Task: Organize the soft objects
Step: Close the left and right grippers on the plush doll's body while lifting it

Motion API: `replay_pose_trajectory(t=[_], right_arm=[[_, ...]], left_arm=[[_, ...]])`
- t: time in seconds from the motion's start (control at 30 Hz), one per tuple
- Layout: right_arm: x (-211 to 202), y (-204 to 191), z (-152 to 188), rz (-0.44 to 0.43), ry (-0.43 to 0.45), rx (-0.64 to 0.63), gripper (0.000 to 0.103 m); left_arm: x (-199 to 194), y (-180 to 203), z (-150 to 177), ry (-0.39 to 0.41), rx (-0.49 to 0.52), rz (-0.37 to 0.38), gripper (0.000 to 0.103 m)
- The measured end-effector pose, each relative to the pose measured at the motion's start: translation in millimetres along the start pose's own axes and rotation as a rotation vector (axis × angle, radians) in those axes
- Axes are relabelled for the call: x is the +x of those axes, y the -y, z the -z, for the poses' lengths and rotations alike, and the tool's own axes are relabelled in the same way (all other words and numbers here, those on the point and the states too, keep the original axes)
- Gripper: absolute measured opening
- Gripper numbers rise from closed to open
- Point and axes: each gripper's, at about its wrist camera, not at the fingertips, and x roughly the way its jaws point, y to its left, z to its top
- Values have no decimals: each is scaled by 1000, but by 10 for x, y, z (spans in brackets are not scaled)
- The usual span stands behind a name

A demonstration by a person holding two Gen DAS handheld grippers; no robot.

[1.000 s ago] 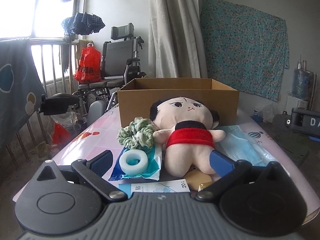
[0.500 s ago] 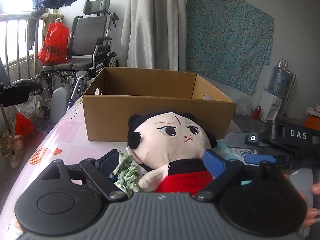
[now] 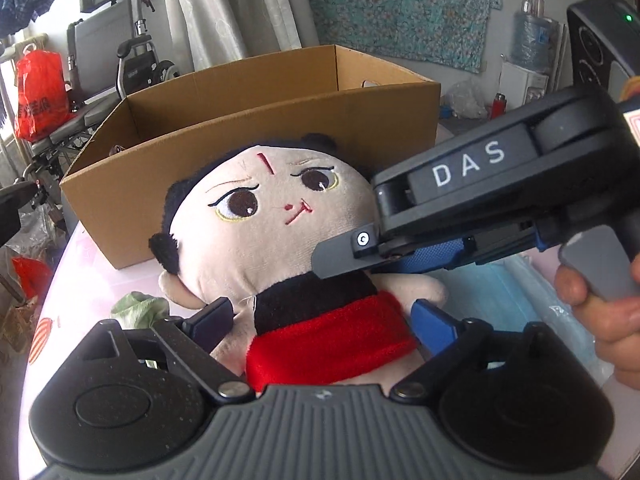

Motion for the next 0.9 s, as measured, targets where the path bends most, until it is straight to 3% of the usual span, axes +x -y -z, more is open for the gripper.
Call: replay_pose_trajectory(t=[0.13,0.2,0.27,0.43,0.83,0.9], right_arm=[[32,-4,-34,-7,-38,-22,56],[78,-24,-53,4,-47,-29,55],[50,-102,-26,19,-32,-65,51],[-35,-189,76,-8,-23,-160,50],[-747,-531,69,-68,159,-266,50],[-867,-620,44,-68,188,-291,50]], left_arm=[[133,47,-44,-16,13,-12,96],[166,61,-26,-7,29,-20,82],[110,118,18,24,39,-52,76],[-10,58,60,48,7,-16,75],[-536,145,-266,248,-7,1,70],[-620,181,-325,282,-13,-5,64]])
